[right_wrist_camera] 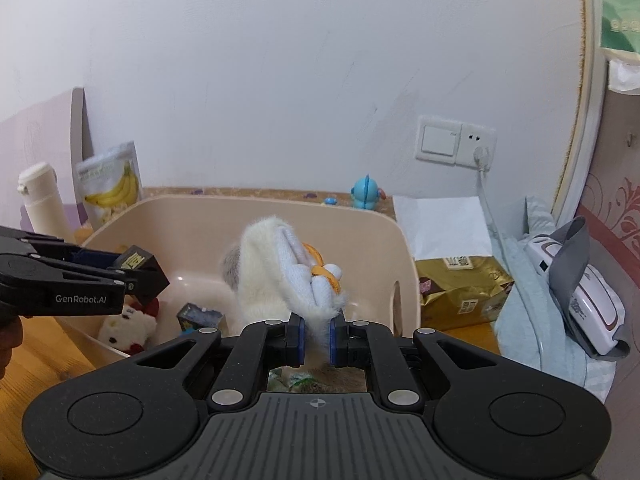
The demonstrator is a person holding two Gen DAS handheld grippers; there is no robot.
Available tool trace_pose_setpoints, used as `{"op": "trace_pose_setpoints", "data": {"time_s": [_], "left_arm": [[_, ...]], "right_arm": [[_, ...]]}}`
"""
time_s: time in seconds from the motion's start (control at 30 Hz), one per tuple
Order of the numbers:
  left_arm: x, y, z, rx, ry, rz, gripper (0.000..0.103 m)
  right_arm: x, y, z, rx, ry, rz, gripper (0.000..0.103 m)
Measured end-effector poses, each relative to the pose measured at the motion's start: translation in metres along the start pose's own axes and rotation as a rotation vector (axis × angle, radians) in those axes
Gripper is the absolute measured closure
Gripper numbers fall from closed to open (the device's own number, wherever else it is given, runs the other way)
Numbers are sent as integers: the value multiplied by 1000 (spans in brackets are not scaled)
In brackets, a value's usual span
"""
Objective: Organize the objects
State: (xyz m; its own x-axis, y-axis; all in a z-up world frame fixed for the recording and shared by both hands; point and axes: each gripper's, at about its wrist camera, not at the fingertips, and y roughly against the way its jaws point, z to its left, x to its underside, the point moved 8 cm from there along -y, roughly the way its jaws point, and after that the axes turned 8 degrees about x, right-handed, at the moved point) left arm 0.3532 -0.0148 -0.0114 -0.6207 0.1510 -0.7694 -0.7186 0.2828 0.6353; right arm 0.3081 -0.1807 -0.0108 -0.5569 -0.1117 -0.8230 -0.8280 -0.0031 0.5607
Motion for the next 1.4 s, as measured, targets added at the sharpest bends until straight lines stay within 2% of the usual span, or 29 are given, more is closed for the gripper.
{"op": "trace_pose_setpoints", "data": {"time_s": [0.43, 0.53, 0.57, 0.67, 0.73, 0.77, 0.8, 0.97, 1.07, 1.23, 1.4], "left_arm": [[11, -12, -1, -11, -34, 47, 58], [11, -9, -2, -18, -37, 42, 57], [11, -8, -2, -20, -39, 38, 56], [8, -1, -4, -7, -37, 23, 47], [6, 4, -4, -25, -33, 9, 25], [5, 7, -4, -30, -34, -2, 22], [5, 11, -5, -32, -35, -12, 21], [2, 25, -6, -35, -26, -33, 18], [2, 34, -8, -38, -26, -44, 17], [6, 50, -11, -41, -30, -58, 16], [12, 69, -17, -38, -28, -75, 15]], "right_arm": [[10, -19, 9, 0, 55, 55, 89], [10, -18, 11, -3, 56, 59, 80], [10, -18, 11, -4, 58, 59, 70], [10, -15, 11, -5, 61, 55, 64], [10, -11, 10, -2, 57, 50, 55], [10, -9, 9, -1, 54, 45, 45], [9, -6, 8, -2, 48, 38, 36], [4, 10, 3, -6, 20, 2, 22], [2, 20, -1, -1, 11, -16, 7], [3, 35, -4, 5, 3, -36, 0], [8, 48, -7, 9, -1, -43, 0]]}}
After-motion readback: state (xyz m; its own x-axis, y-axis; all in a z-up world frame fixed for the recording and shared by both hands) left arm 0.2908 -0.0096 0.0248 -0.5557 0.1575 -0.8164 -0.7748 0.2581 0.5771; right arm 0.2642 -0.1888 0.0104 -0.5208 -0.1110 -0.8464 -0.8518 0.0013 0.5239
